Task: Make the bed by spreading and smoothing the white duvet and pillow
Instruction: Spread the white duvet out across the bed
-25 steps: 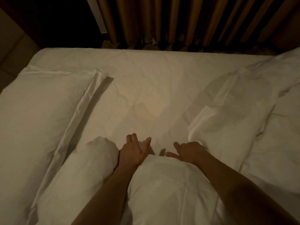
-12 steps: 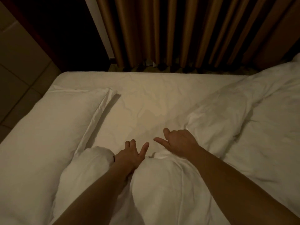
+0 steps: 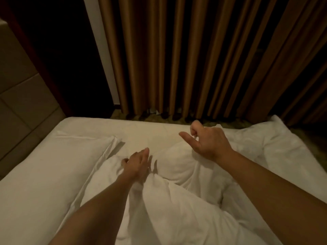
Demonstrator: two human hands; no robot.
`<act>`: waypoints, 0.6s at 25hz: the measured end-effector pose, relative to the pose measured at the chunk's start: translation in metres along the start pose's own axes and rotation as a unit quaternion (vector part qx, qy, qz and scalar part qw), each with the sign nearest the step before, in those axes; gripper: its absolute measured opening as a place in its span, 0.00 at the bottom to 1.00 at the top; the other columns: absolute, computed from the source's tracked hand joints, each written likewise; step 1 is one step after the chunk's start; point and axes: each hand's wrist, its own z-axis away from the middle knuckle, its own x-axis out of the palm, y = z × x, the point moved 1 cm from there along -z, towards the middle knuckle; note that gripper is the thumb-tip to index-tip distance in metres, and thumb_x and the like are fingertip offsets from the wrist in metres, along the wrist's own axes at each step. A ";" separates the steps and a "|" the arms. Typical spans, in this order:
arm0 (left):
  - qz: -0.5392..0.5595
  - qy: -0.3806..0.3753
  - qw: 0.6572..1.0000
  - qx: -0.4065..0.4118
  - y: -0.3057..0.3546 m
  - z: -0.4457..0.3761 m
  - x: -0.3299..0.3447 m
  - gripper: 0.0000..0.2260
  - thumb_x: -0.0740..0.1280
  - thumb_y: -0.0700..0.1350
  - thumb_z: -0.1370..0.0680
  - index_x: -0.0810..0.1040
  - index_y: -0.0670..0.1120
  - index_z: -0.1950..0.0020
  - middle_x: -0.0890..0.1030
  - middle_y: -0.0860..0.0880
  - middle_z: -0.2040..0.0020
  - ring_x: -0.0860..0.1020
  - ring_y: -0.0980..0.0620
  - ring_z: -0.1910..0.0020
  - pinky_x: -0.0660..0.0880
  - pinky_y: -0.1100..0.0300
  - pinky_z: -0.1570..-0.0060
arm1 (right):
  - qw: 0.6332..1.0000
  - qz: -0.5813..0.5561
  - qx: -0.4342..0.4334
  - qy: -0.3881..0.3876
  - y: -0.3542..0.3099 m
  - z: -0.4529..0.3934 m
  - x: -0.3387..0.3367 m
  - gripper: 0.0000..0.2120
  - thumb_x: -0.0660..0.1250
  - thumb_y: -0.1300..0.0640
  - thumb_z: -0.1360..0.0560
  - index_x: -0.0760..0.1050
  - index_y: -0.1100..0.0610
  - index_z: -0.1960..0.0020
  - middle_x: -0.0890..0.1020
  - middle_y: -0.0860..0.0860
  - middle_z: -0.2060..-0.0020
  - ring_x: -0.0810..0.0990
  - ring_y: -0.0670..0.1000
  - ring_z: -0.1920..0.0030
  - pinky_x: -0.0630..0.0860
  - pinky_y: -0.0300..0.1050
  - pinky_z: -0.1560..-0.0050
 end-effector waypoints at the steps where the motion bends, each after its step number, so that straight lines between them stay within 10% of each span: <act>1: 0.018 -0.022 0.999 0.022 0.009 -0.009 0.006 0.29 0.42 0.65 0.17 0.71 0.56 0.25 0.73 0.50 0.25 0.67 0.47 0.25 0.48 0.42 0.23 | 1.000 -0.005 -0.006 0.009 0.003 0.003 -0.004 0.39 0.31 0.20 0.32 0.65 0.50 0.55 0.73 0.46 0.73 0.72 0.48 0.73 0.69 0.44 0.65; 6: 0.048 -0.147 0.982 0.106 0.076 -0.064 0.067 0.26 0.44 0.68 0.18 0.57 0.64 0.21 0.68 0.50 0.22 0.67 0.45 0.25 0.61 0.42 0.24 | 0.994 -0.015 -0.086 0.058 0.004 0.009 0.011 0.24 0.45 0.28 0.22 0.62 0.48 0.57 0.58 0.37 0.76 0.59 0.37 0.78 0.54 0.33 0.71; 9: 0.036 -0.179 0.977 0.113 0.073 -0.049 0.093 0.29 0.48 0.67 0.17 0.62 0.54 0.21 0.72 0.44 0.26 0.72 0.41 0.29 0.67 0.44 0.28 | 0.991 -0.008 -0.121 0.050 0.015 0.005 0.022 0.24 0.46 0.28 0.21 0.62 0.47 0.56 0.65 0.40 0.77 0.63 0.42 0.79 0.56 0.34 0.72; 12: 0.055 -0.009 0.997 0.049 0.073 -0.043 0.028 0.36 0.41 0.71 0.21 0.81 0.49 0.52 0.84 0.45 0.55 0.82 0.45 0.55 0.77 0.50 0.44 | 0.984 0.006 -0.167 0.069 0.024 -0.006 0.031 0.26 0.47 0.29 0.20 0.65 0.51 0.56 0.72 0.45 0.79 0.70 0.48 0.81 0.61 0.35 0.75; 15: 0.045 0.178 0.983 0.025 0.105 -0.084 -0.109 0.36 0.44 0.66 0.17 0.74 0.45 0.71 0.80 0.41 0.65 0.81 0.40 0.60 0.73 0.53 0.56 | 0.977 0.025 -0.153 0.146 0.025 -0.071 0.019 0.32 0.46 0.28 0.21 0.71 0.55 0.56 0.73 0.48 0.80 0.74 0.54 0.81 0.64 0.39 0.76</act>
